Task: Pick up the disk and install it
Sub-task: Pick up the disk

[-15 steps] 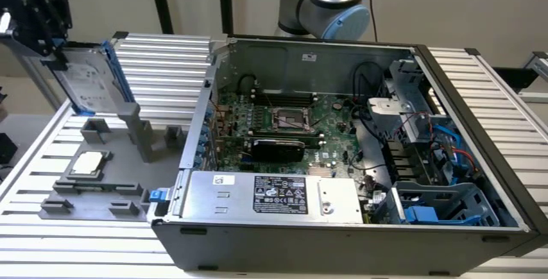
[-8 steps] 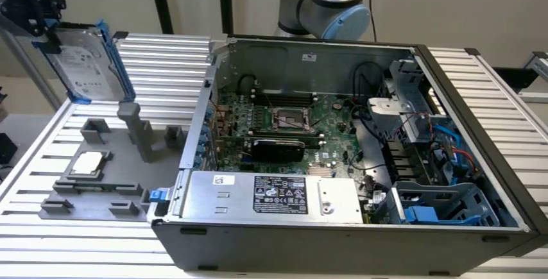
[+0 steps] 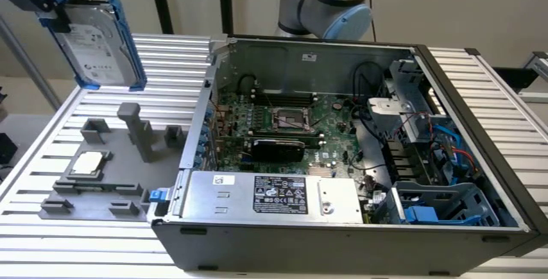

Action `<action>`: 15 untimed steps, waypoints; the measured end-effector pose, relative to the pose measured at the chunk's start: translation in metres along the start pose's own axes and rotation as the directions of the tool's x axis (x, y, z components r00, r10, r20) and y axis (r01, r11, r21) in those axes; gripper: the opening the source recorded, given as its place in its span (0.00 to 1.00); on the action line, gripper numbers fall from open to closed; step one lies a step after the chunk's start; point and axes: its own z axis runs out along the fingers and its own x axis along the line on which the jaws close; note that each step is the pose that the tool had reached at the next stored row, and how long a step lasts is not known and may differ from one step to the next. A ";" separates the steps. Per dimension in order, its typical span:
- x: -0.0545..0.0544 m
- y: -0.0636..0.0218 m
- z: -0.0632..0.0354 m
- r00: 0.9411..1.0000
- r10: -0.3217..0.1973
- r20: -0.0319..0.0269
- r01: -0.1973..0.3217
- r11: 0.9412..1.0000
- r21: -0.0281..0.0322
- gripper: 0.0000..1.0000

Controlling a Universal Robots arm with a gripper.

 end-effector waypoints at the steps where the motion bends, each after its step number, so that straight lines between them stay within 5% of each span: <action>1: 0.000 -0.0046 -0.0047 1.000 0.000 0.000 0.000 1.000 0.000 0.00; 15: 0.015 -0.0674 -0.0550 1.000 0.000 0.002 0.000 1.000 -0.001 0.00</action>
